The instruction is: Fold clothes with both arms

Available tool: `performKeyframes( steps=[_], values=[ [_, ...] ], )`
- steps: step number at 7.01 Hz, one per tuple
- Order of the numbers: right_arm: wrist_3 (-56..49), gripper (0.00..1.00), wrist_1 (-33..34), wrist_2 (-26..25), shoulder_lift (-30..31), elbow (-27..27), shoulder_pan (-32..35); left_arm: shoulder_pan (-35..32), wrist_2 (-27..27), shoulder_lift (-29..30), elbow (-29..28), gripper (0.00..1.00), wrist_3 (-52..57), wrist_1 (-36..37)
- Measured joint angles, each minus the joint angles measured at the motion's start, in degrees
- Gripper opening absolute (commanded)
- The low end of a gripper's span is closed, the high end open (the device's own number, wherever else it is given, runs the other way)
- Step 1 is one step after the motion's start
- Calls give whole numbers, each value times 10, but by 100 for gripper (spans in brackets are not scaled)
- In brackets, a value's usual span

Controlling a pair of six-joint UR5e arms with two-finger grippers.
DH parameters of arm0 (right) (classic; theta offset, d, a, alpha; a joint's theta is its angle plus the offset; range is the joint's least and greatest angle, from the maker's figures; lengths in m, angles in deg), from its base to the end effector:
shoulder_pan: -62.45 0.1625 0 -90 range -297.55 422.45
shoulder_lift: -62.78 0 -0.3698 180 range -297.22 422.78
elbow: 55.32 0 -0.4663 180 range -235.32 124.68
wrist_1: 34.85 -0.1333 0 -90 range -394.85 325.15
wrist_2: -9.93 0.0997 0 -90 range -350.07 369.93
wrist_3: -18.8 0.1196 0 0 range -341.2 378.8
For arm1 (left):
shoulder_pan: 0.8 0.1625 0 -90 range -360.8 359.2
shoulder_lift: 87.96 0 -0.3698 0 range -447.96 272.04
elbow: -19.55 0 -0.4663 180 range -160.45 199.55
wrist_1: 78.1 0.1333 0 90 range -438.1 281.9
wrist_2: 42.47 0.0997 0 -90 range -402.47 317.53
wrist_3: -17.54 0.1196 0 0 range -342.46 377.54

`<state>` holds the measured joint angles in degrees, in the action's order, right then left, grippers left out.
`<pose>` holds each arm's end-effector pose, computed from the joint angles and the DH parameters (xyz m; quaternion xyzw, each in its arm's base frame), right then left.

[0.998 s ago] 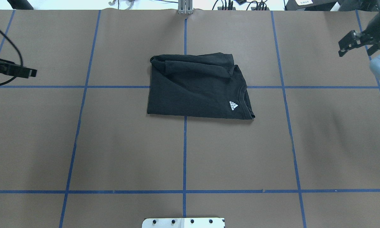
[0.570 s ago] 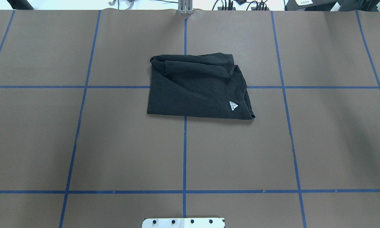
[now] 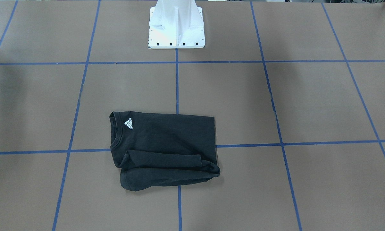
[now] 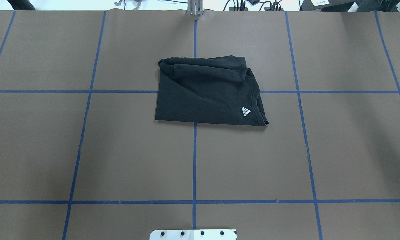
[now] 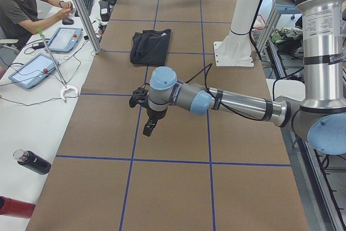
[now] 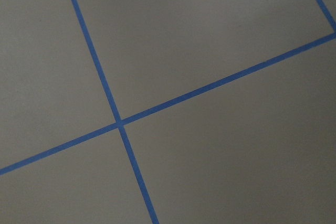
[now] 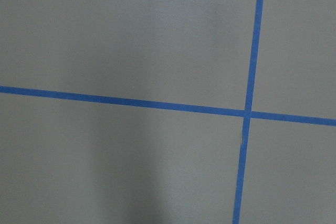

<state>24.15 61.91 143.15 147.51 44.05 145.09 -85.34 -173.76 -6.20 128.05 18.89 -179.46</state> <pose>-0.0254 -0.5975 0.4855 0.0228 -0.3722 -0.0416 0.9269 -0.0035 -0.5344 0.4922 0.1630 0.3524 0.1206 0.9136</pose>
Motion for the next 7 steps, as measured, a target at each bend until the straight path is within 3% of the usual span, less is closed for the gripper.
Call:
performKeyframes(
  steps=[7],
  values=[
    [4, 100, -5, -6, 4, 7, -9, -29, -30, -23, -1, 100, 6, -5]
  ],
)
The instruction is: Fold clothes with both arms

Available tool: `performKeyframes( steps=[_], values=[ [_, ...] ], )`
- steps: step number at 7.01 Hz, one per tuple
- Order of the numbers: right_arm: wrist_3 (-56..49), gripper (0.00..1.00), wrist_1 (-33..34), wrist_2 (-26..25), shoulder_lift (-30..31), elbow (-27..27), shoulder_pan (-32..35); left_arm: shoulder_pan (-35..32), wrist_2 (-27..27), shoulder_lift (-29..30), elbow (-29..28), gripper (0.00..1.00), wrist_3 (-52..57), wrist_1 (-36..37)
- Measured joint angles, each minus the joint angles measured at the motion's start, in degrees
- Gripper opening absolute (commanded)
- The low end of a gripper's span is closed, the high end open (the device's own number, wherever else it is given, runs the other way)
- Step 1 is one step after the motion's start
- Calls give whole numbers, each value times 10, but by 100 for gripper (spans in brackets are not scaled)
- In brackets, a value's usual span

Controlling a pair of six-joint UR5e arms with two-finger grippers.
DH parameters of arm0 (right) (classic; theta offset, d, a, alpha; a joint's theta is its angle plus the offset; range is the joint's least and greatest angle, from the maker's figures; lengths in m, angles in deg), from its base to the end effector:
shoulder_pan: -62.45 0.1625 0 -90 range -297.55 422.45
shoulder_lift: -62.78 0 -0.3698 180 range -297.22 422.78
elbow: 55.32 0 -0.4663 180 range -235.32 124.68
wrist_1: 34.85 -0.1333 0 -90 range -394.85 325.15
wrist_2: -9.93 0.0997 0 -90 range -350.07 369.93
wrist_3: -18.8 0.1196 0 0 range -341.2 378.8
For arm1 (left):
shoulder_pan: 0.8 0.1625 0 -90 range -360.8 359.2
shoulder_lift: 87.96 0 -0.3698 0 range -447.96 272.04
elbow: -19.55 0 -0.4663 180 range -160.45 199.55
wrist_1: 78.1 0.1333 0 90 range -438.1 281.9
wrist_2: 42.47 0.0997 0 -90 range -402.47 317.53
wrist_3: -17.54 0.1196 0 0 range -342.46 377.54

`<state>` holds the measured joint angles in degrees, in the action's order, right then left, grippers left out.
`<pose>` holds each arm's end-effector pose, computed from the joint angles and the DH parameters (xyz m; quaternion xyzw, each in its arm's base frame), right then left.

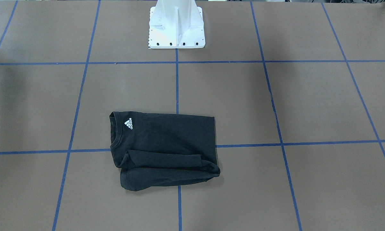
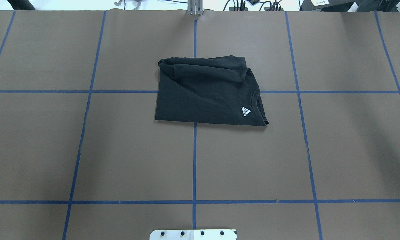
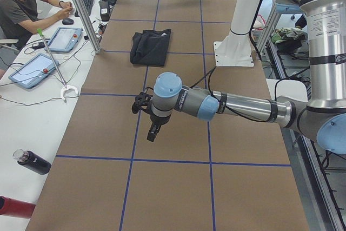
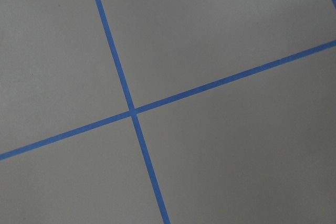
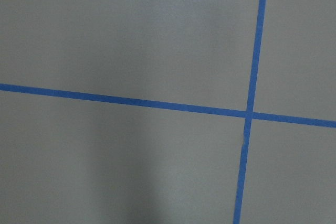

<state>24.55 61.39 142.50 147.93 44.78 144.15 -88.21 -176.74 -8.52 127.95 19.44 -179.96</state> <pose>-0.0339 -0.5950 0.4826 0.0260 -0.3679 -0.0482 0.9283 -0.0264 -0.5186 0.5094 0.1562 0.3722 0.1002 0.9094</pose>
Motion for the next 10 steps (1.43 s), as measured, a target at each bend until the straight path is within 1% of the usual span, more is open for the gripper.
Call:
performKeyframes(
  steps=[3, 10],
  values=[
    [2, 100, 0, 4, -4, -1, -4, -1, 0, -2, -5, 100, -4, 2],
    [3, 100, 1, 6, 4, -3, -4, -14, -15, -3, 8, 100, -3, 5]
  ],
)
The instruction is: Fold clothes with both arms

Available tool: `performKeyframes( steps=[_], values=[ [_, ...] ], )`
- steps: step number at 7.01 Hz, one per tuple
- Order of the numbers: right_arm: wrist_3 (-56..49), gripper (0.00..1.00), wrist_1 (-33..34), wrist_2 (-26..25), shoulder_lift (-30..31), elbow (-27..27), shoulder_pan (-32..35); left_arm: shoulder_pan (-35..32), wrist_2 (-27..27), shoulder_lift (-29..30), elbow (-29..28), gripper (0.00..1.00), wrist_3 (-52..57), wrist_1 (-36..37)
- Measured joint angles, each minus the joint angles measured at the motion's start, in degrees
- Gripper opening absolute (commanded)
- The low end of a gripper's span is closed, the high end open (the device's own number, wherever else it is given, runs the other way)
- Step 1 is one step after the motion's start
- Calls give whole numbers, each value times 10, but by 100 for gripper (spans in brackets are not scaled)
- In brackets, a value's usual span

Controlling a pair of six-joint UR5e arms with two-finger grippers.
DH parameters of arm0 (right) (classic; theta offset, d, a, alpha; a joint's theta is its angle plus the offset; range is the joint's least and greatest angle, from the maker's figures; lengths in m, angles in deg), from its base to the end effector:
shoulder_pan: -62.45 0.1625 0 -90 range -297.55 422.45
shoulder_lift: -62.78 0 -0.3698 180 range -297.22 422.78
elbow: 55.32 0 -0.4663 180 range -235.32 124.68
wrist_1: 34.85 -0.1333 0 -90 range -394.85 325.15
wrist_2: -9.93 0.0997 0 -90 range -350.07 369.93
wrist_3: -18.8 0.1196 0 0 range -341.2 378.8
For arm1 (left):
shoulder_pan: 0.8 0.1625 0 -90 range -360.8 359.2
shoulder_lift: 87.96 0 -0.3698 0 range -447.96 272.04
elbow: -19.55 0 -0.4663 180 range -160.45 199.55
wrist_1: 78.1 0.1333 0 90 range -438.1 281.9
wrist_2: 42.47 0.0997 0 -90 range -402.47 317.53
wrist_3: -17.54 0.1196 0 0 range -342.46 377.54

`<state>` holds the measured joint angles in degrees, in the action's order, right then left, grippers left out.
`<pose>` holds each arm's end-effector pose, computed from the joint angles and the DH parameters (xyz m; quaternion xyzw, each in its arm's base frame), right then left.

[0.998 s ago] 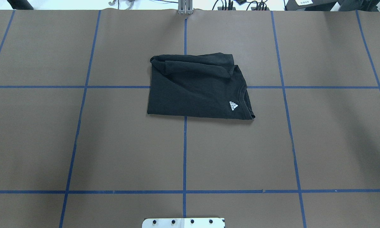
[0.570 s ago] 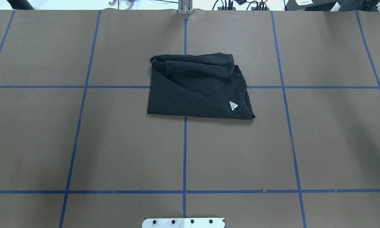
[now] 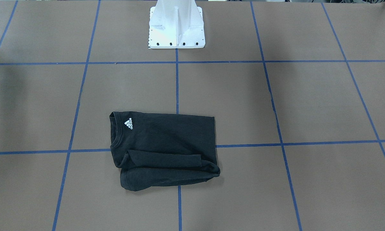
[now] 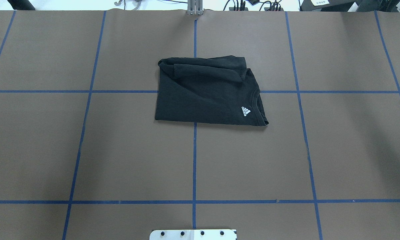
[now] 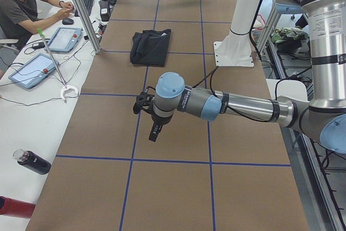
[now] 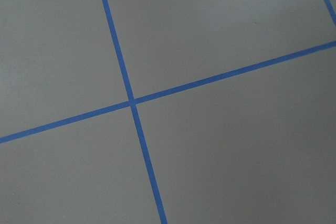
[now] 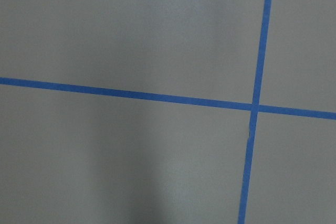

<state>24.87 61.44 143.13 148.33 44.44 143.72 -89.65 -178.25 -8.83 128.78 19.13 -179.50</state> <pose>-0.0389 -0.5924 0.4893 0.0164 -0.3725 -0.0469 0.9267 -0.0373 -0.5145 0.5027 0.1595 0.3826 0.0884 0.9057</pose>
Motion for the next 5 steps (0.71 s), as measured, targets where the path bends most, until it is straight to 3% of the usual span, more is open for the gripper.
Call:
performKeyframes(
  steps=[5],
  values=[
    [1, 100, -1, 26, 6, 2, 1, -1, 0, 1, -3, 100, -1, -5]
  ],
)
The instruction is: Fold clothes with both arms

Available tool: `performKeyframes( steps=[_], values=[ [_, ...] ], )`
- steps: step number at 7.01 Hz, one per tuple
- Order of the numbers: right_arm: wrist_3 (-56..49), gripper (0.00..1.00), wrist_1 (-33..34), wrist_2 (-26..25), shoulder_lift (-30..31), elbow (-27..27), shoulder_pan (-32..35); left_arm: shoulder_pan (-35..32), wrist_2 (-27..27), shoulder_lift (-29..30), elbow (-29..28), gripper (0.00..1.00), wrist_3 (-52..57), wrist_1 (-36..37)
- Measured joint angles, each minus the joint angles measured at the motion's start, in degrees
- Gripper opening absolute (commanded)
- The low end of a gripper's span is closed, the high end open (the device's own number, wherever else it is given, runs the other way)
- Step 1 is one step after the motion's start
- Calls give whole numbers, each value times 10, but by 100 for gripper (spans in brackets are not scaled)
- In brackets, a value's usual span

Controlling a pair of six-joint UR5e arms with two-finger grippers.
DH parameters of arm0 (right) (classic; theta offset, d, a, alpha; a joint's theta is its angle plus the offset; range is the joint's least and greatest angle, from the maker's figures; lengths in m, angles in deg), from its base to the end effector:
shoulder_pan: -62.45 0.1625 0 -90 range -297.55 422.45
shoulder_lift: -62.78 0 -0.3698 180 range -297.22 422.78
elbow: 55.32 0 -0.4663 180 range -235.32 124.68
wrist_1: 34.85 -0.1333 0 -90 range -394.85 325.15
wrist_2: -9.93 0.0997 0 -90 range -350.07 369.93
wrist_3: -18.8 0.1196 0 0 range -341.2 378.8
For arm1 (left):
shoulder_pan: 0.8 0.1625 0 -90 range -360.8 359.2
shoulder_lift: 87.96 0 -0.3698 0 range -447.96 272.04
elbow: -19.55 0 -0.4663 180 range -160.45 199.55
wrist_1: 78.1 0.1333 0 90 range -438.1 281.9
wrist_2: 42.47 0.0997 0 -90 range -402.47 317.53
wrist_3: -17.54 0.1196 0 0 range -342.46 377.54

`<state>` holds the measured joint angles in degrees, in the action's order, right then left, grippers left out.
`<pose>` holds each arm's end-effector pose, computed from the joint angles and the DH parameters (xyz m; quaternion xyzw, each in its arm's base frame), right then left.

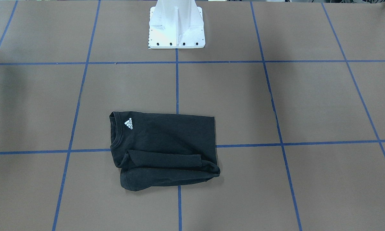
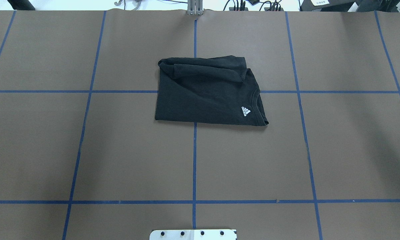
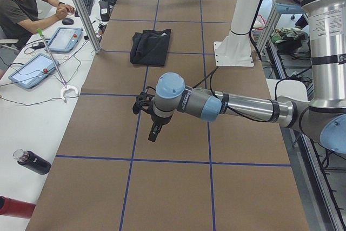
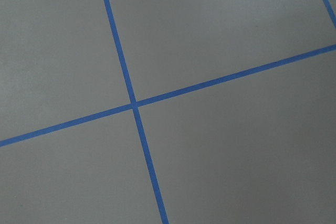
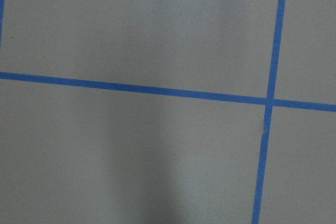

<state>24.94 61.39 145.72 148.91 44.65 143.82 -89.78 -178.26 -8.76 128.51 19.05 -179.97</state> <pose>-0.0411 -0.5881 0.4894 0.0107 -0.3928 -0.0457 0.9184 -0.0384 -0.5153 0.5038 0.1618 0.3824 0.0877 0.9055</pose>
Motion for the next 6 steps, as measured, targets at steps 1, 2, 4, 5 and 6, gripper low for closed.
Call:
performKeyframes(
  steps=[1, 2, 4, 5, 6],
  values=[
    [0, 100, -1, -1, 0, 0, 0, 0, 0, 0, 1, 100, -1, 0],
    [-1, 100, -1, -2, 0, 0, 0, 0, 0, 1, 1, 100, -1, 1],
    [-1, 100, -1, -12, 2, 1, 0, -1, 1, 3, 1, 100, -2, 1],
    [-1, 100, -1, -23, 5, 1, 0, -1, 2, 2, 0, 100, -2, 1],
    [-1, 100, -1, -28, 7, 3, 1, -1, 2, 2, 0, 100, -2, 1]
  ],
)
